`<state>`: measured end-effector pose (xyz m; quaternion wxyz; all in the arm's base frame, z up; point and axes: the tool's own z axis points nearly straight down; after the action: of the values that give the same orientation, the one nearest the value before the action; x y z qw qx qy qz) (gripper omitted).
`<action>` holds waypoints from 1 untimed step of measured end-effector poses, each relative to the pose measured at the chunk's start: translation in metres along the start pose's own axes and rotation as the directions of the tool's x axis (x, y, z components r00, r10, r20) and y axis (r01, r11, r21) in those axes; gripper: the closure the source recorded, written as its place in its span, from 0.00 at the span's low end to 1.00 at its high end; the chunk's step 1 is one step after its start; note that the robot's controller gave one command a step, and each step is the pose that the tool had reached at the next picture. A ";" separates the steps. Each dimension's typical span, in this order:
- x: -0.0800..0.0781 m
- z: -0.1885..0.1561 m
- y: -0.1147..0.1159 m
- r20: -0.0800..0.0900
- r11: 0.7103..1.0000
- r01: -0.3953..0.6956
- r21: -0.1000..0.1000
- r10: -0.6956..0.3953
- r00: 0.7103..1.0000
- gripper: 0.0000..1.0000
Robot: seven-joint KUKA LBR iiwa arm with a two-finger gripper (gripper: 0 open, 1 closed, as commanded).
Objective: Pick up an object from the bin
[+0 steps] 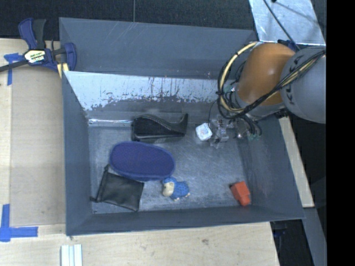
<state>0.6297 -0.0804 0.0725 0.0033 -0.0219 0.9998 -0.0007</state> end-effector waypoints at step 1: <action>0.001 0.002 0.001 -0.003 1.000 0.000 -0.001 0.000 1.000 0.00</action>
Offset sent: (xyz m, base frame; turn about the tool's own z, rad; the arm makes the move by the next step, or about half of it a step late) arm 0.0000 0.0000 0.0000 0.0000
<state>0.6286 -0.0799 0.0710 0.0015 -0.0220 0.9998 -0.0002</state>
